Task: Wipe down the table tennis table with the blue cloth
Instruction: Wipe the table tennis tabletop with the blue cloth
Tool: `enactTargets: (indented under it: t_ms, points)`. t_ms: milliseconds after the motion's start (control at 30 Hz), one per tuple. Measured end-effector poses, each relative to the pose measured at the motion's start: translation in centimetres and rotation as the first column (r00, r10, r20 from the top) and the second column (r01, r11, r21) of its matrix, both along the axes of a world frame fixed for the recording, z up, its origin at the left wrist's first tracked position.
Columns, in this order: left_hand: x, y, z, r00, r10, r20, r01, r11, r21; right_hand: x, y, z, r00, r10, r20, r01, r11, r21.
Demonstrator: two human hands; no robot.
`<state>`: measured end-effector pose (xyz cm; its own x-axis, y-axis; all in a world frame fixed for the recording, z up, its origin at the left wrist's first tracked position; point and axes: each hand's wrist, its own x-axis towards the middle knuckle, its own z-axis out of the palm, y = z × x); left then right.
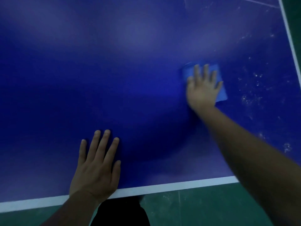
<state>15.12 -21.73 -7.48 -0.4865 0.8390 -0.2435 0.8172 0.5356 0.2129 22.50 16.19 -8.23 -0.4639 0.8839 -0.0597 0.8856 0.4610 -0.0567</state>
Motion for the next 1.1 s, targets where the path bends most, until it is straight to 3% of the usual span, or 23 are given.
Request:
enactTargets:
  t_ms: [33, 100, 133, 167, 200, 267, 333, 367, 400, 467, 567, 633, 700, 800, 867, 933, 967, 1033, 1067, 1100]
  points:
    - [0.0, 0.0, 0.0, 1.000, -0.004, 0.000, 0.004, 1.000, -0.006, 0.1, -3.3, -0.4, 0.982, 0.188, -0.002, -0.188, 0.982, 0.008]
    - [0.0, -0.1, -0.1, 1.000, -0.004, 0.003, 0.004, 1.000, -0.016, 2.0, -7.9, -0.7, 0.815, 0.579, 0.012, -0.579, 0.815, -0.026]
    - [0.0, -0.1, -0.1, 1.000, -0.003, 0.004, 0.004, 1.000, -0.019, 2.9, -7.6, -0.6, 0.744, 0.668, 0.029, -0.666, 0.744, -0.058]
    - [0.0, -0.1, -0.1, 1.000, -0.004, 0.006, 0.004, 1.000, -0.022, 3.7, -5.5, -0.4, 0.744, 0.667, 0.038, -0.665, 0.744, -0.064]
    - [-0.1, 0.0, -0.1, 1.000, -0.006, 0.005, 0.006, 1.000, -0.024, 4.2, -2.8, -0.2, 0.817, 0.574, 0.054, -0.573, 0.819, -0.033]
    - [0.0, 0.0, 0.0, 1.000, -0.005, -0.003, 0.005, 1.000, -0.024, 5.3, 2.8, 0.6, 0.973, 0.212, 0.086, -0.211, 0.977, -0.023]
    - [0.1, 0.1, 0.2, 1.000, 0.008, 0.002, -0.008, 1.000, -0.014, 6.2, 5.1, 1.0, 0.997, -0.077, 0.032, 0.079, 0.994, -0.069]
    - [0.1, 0.2, 0.4, 1.000, 0.011, 0.006, -0.011, 1.000, -0.010, 6.4, 3.9, 0.9, 0.995, -0.099, 0.017, 0.100, 0.993, -0.060]
    - [0.1, 0.2, 0.5, 1.000, 0.011, 0.008, -0.010, 1.000, -0.008, 6.9, 1.6, 0.5, 0.998, -0.055, 0.022, 0.056, 0.998, -0.022]
    - [0.1, 0.3, 0.6, 1.000, 0.011, 0.007, -0.011, 1.000, 0.000, 9.0, -5.6, -0.4, 0.980, 0.199, 0.023, -0.199, 0.980, 0.016]
    - [0.0, 0.3, 0.6, 1.000, 0.011, 0.011, -0.011, 1.000, 0.015, 15.9, -16.0, -1.0, 0.784, 0.619, 0.046, -0.616, 0.785, -0.066]
    - [0.0, 0.3, 0.5, 1.000, 0.005, 0.009, -0.005, 1.000, 0.012, 19.2, -16.1, -0.6, 0.733, 0.678, 0.054, -0.670, 0.734, -0.112]
    - [0.0, 0.3, 0.4, 1.000, 0.010, 0.010, -0.011, 1.000, 0.009, 19.4, -12.8, 0.0, 0.837, 0.541, 0.081, -0.533, 0.840, -0.100]
    - [0.0, 0.2, 0.3, 1.000, 0.007, 0.009, -0.007, 1.000, -0.002, 17.4, -7.3, 0.7, 0.998, 0.030, 0.061, -0.025, 0.996, -0.083]
    - [0.0, 0.2, 0.3, 1.000, 0.007, 0.004, -0.007, 1.000, 0.001, 15.1, -5.9, 0.5, 0.944, -0.330, -0.012, 0.329, 0.942, -0.072]
    - [0.2, 0.2, 0.3, 1.000, 0.012, 0.005, -0.012, 1.000, 0.005, 12.3, -8.3, 0.1, 0.893, -0.450, -0.030, 0.448, 0.893, -0.049]
    - [0.3, 0.2, 0.2, 1.000, 0.018, 0.006, -0.018, 1.000, 0.009, 11.3, -10.9, -0.2, 0.929, -0.367, -0.051, 0.367, 0.930, -0.021]
    - [0.3, 0.3, 0.0, 1.000, 0.027, 0.001, -0.027, 0.999, 0.023, 11.4, -17.2, -0.6, 0.997, 0.056, -0.046, -0.058, 0.998, -0.033]
    - [0.3, 0.2, -0.1, 1.000, 0.027, -0.002, -0.027, 0.999, 0.028, 12.8, -19.3, -0.6, 0.969, 0.246, -0.010, -0.246, 0.968, -0.052]
    - [0.3, 0.2, -0.2, 1.000, 0.026, -0.004, -0.026, 0.999, 0.033, 14.5, -19.6, -0.5, 0.945, 0.327, 0.028, -0.324, 0.943, -0.075]
